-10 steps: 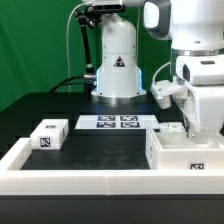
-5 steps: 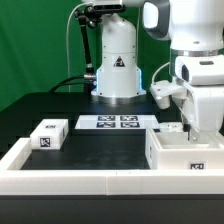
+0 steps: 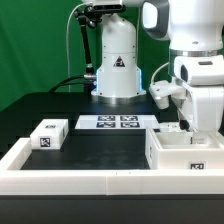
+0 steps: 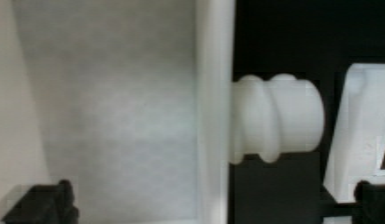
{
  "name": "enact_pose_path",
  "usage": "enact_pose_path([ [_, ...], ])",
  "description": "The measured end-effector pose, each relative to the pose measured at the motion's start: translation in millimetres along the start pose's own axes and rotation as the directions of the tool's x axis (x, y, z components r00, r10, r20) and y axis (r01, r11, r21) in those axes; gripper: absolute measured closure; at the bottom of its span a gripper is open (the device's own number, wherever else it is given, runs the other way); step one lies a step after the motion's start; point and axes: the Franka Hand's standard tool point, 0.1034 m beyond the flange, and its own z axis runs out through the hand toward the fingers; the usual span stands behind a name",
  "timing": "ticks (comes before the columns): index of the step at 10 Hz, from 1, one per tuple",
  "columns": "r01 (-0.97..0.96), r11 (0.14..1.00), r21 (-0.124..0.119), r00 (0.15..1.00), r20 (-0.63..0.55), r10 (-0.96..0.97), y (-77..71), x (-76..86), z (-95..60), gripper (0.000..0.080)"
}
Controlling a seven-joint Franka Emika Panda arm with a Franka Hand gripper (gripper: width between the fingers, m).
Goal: Assemble cabinet
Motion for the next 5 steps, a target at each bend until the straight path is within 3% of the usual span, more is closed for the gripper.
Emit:
enact_pose_path([
  [3, -0.001, 1.000, -0.001, 1.000, 0.001, 0.001, -0.7, -0.9, -1.7, 0.0003],
  [5, 0.004, 1.000, -0.014, 1.000, 0.007, -0.004, -5.2, -1.3, -15.2, 0.0003],
])
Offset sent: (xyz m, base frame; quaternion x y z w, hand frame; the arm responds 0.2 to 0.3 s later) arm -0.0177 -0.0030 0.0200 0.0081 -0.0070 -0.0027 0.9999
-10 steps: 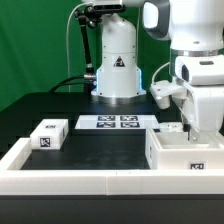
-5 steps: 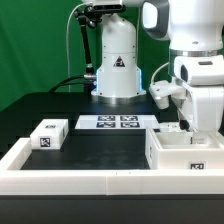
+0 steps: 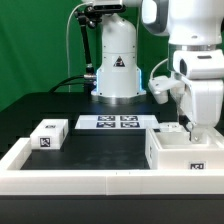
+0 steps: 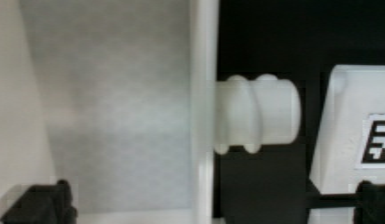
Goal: Assemble cabinet
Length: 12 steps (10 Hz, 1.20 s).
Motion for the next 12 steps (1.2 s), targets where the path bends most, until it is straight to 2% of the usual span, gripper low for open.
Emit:
enact_pose_path([
  [3, -0.023, 0.999, -0.023, 1.000, 0.007, 0.023, -10.7, 5.0, -22.8, 0.0003],
  [4, -0.035, 0.999, -0.025, 0.999, 0.009, 0.035, -19.9, 10.4, -28.2, 0.0003],
  [6, -0.093, 0.995, -0.020, 0.996, 0.006, 0.093, -40.1, 28.9, -29.3, 0.0003],
  [7, -0.118, 0.993, -0.026, 0.993, 0.002, 0.118, -41.3, 38.7, -33.1, 0.0003],
  [12, -0.120, 0.992, -0.024, 0.993, -0.001, 0.120, -43.1, 36.7, -28.9, 0.0003],
])
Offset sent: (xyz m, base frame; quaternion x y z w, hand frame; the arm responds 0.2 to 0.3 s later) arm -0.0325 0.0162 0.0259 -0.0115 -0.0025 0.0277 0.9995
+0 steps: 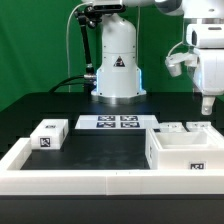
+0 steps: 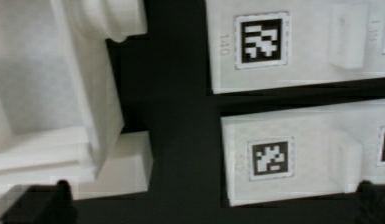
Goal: Assemble cabinet
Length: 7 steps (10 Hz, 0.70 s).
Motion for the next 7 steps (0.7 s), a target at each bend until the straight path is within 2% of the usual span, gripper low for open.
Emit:
enact_pose_path([
  [2, 0.013, 1.000, -0.001, 1.000, -0.011, -0.013, -15.7, 3.3, 9.6, 0.0003],
  [5, 0.030, 0.999, 0.028, 0.999, -0.013, -0.030, -30.9, 8.2, 22.4, 0.0003],
  [7, 0.024, 0.999, 0.023, 0.999, -0.030, -0.023, -42.3, 19.1, 30.2, 0.0003],
])
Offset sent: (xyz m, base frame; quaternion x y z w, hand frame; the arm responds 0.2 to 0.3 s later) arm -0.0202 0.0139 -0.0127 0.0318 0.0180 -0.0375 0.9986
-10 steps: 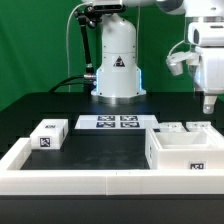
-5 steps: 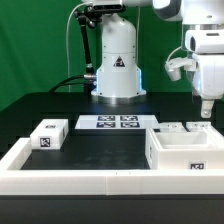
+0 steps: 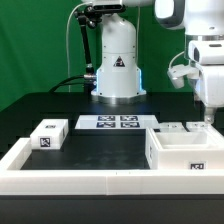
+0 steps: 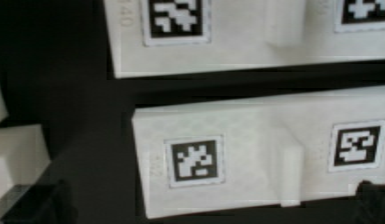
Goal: Assemble cabinet
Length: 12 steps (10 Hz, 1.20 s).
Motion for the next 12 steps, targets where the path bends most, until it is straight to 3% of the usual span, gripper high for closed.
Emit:
enact_pose_path([
  [2, -0.011, 1.000, -0.009, 1.000, -0.021, 0.011, -7.2, 10.0, 10.4, 0.0003],
  [3, -0.017, 1.000, -0.002, 1.000, -0.027, 0.017, -11.0, 11.7, 17.2, 0.0003],
  [5, -0.022, 1.000, 0.011, 0.999, -0.025, 0.022, -13.9, 9.2, 23.2, 0.0003],
  [9, -0.021, 1.000, 0.015, 0.999, -0.026, 0.021, -14.5, 6.9, 26.4, 0.0003],
  [12, -0.032, 0.999, 0.034, 0.999, -0.025, 0.032, -15.5, -3.6, 34.2, 0.0003],
])
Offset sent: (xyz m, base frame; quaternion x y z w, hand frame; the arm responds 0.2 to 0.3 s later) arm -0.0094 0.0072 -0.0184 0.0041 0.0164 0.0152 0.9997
